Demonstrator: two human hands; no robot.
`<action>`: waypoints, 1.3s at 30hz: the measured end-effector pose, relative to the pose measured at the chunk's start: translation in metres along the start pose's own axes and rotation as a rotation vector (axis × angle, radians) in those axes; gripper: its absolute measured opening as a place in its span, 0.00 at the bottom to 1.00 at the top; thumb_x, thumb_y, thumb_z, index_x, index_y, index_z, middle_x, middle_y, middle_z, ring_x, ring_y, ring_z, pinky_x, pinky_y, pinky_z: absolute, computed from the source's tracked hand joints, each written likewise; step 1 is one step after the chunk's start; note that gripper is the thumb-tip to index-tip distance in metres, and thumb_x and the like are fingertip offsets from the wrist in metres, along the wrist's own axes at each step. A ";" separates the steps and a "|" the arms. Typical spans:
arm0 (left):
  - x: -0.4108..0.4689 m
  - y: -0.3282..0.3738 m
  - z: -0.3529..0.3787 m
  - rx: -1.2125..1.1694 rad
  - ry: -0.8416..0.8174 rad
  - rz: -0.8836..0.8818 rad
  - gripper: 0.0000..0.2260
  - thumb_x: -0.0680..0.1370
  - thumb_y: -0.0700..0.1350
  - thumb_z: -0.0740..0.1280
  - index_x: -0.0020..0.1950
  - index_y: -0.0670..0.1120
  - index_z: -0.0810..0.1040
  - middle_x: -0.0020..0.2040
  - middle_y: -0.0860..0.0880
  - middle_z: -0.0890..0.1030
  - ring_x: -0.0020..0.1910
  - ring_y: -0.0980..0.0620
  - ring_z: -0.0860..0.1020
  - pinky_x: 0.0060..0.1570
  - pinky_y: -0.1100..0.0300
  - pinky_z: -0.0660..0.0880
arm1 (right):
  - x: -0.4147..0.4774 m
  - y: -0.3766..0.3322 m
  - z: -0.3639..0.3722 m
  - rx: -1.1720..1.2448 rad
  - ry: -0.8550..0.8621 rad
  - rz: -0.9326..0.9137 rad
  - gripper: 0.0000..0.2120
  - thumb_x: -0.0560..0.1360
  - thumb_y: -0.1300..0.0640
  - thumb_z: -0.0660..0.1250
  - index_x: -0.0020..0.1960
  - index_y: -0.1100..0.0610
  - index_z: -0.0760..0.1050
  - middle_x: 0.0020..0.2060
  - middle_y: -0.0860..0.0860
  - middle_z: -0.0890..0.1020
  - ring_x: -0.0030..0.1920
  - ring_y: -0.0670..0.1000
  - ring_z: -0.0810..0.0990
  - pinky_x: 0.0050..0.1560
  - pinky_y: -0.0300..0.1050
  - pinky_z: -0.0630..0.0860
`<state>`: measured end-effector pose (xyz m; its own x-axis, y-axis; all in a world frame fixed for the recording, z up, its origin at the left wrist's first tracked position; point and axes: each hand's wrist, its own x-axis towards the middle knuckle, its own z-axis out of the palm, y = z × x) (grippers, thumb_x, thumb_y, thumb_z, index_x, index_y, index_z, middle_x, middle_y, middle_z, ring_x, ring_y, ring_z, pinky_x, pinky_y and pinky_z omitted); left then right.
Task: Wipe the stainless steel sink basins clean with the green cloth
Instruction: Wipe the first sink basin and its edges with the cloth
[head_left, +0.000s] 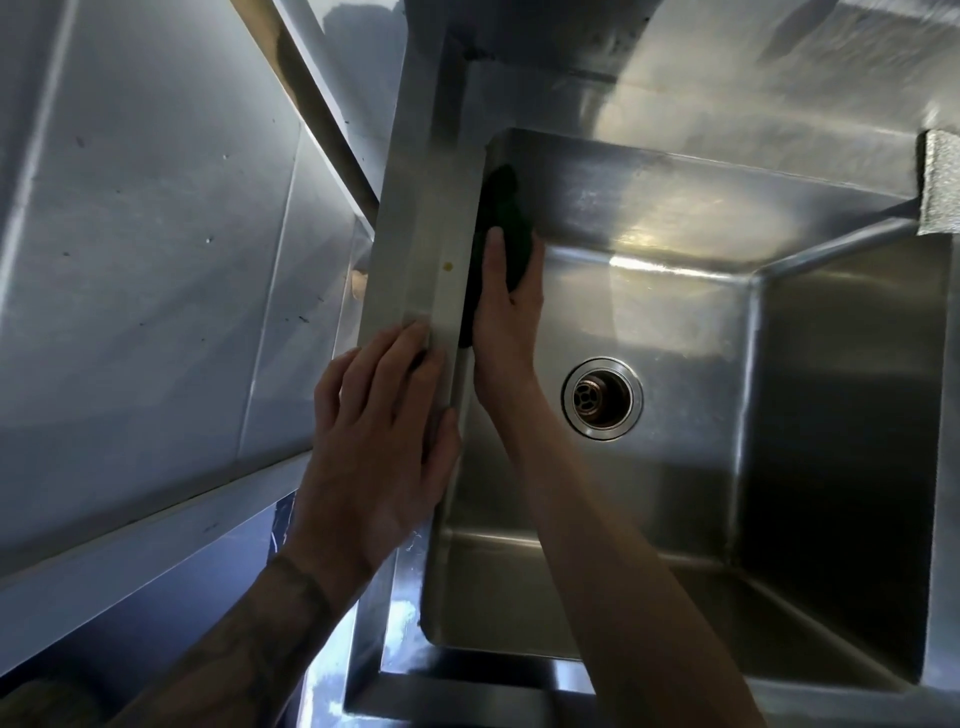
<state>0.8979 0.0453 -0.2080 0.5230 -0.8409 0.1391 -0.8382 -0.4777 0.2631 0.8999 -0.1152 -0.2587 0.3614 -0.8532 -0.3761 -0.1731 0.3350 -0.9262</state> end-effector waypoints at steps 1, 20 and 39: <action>0.000 0.000 0.000 -0.002 0.001 0.001 0.20 0.82 0.47 0.67 0.71 0.38 0.78 0.74 0.38 0.75 0.73 0.37 0.73 0.74 0.41 0.65 | 0.003 0.005 0.001 0.001 0.008 0.018 0.21 0.78 0.40 0.66 0.69 0.45 0.73 0.64 0.49 0.80 0.65 0.50 0.78 0.68 0.57 0.75; 0.000 -0.003 0.000 -0.028 0.025 0.018 0.15 0.86 0.44 0.62 0.69 0.37 0.79 0.73 0.38 0.75 0.73 0.36 0.75 0.72 0.42 0.66 | -0.054 0.013 -0.018 -0.079 -0.015 0.105 0.18 0.81 0.44 0.65 0.67 0.50 0.72 0.60 0.53 0.80 0.62 0.53 0.79 0.66 0.57 0.76; 0.002 -0.004 -0.001 -0.023 0.037 0.016 0.14 0.85 0.42 0.63 0.68 0.37 0.78 0.73 0.38 0.76 0.73 0.40 0.72 0.71 0.44 0.66 | -0.046 0.058 -0.016 -0.044 -0.026 0.238 0.24 0.73 0.33 0.66 0.61 0.46 0.72 0.56 0.54 0.81 0.58 0.57 0.81 0.60 0.65 0.77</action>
<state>0.9027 0.0462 -0.2078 0.5155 -0.8381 0.1783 -0.8428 -0.4583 0.2823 0.8588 -0.0633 -0.2949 0.3286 -0.7417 -0.5847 -0.2958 0.5071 -0.8095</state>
